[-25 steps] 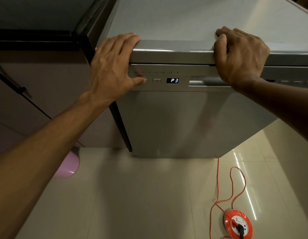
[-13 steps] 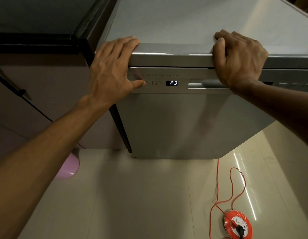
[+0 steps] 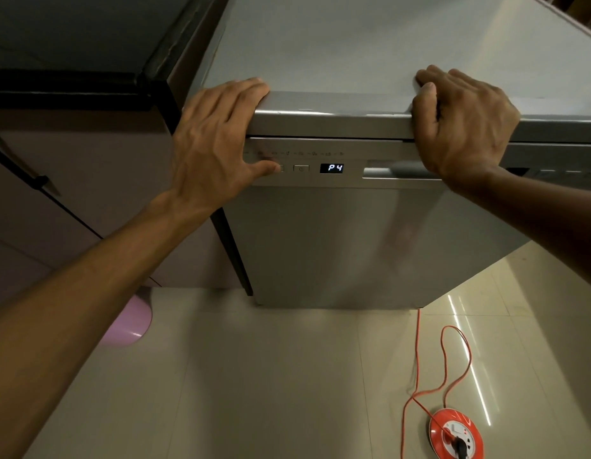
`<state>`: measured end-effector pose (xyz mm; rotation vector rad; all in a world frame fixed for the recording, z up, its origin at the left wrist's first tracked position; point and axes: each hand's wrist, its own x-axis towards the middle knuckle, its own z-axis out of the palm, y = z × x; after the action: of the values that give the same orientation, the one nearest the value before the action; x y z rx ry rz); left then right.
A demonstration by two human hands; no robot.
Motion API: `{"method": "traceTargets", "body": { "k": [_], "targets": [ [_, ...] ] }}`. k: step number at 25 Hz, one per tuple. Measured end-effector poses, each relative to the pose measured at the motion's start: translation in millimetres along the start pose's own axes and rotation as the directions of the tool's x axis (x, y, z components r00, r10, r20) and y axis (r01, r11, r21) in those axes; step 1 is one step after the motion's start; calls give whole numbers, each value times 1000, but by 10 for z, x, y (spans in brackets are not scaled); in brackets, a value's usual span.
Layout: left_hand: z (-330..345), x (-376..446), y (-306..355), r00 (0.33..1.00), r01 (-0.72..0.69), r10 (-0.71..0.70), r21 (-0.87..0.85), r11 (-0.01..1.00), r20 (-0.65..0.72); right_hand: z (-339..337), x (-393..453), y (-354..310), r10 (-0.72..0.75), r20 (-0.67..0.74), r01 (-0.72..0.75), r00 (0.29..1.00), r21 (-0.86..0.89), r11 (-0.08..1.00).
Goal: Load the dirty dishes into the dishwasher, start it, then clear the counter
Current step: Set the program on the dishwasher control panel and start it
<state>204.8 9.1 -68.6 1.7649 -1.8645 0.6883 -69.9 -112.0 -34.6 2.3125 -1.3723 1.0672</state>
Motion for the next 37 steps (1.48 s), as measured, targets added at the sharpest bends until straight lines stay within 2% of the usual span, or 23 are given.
{"method": "traceTargets", "body": {
  "k": [4,9,14,19,23,29,37],
  "targets": [
    [26,10,23,999,20,-20,5,1000,-28,8,-4,5,-8,16,8,1000,-1,1000],
    [68,45,116,981,78,-89,-70,994,-170,5,-11,15,1,22,-1,1000,-2,1000],
    [178,100,184,930,139,-179,-143,980,-322,1,-10,5,9,24,-9,1000,4,1000],
    [279,141,205,875,159,-192,-111,981,-444,-27,-16,14,6,48,-7,999,17,1000],
    [276,141,191,874,140,-174,-106,984,-454,-56,-9,56,-2,90,-1,996,28,1000],
    [275,127,191,878,131,-165,-105,986,-449,-83,-72,273,-188,242,169,952,96,981],
    [247,124,177,907,138,-165,-96,986,-387,-395,-265,739,-235,374,215,897,93,972]
  ]
}}
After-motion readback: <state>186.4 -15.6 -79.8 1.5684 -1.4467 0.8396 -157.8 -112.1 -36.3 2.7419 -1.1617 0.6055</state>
